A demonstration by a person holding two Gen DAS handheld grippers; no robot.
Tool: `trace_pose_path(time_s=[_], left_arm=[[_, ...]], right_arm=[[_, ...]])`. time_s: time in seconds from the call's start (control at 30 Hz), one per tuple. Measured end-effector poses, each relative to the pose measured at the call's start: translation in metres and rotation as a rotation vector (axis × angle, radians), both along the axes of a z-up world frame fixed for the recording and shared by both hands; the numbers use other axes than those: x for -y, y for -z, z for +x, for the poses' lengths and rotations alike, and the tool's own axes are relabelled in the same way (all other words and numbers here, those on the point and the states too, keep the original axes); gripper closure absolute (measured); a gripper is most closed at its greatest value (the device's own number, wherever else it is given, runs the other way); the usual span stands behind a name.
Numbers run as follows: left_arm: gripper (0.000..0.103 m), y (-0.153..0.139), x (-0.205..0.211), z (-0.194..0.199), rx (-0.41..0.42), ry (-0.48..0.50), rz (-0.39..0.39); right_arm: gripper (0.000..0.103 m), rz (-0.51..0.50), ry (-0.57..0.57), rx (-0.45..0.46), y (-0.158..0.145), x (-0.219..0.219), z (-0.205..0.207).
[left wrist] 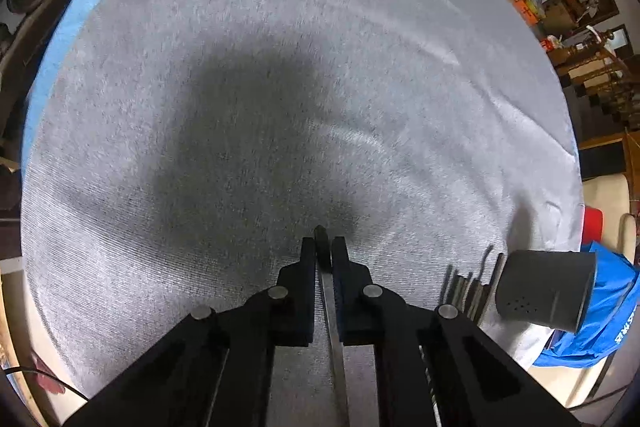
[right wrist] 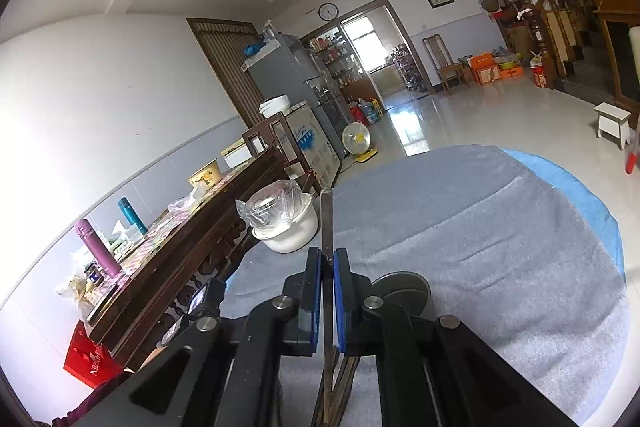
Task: Organize utensils
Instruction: 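Lift the held chopsticks upright with both grippers and carry them over the cup, then lower the chopsticks into the grey cup and open both grippers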
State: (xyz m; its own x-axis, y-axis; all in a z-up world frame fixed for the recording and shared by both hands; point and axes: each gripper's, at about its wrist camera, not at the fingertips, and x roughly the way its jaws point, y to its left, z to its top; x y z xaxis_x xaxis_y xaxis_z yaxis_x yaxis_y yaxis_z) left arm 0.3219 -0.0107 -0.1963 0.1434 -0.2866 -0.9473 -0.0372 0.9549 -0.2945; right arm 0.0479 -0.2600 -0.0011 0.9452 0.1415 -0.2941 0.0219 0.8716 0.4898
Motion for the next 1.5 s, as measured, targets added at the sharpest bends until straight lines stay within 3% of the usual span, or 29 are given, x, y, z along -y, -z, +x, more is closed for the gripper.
trace_pose_path(time_s=[0.17, 0.53, 0.8, 1.13, 1.27, 1.5], left_arm=[[0.097, -0.045, 0.005, -0.014, 0.116, 0.046, -0.026], [0.097, -0.208, 0.033, -0.076, 0.495, 0.245, -0.094], [0.097, -0.274, 0.045, -0.1, 0.653, 0.3, -0.135], [0.097, -0.29, 0.077, -0.1, 0.706, 0.305, -0.234], [0.097, -0.29, 0.089, -0.099, 0.734, 0.293, -0.237], [0.097, -0.246, 0.119, -0.08, 0.628, 0.322, -0.194]], right_arm=[[0.096, -0.033, 0.03, 0.029, -0.01, 0.001, 0.0], [0.096, -0.052, 0.213, 0.168, -0.052, 0.027, -0.004], [0.096, -0.139, 0.328, 0.184, -0.056, 0.03, 0.009], [0.096, -0.196, 0.299, 0.077, -0.02, 0.024, 0.027], [0.096, -0.188, 0.289, 0.055, -0.011, 0.026, 0.027], [0.096, -0.132, 0.272, 0.014, 0.005, 0.035, 0.03]])
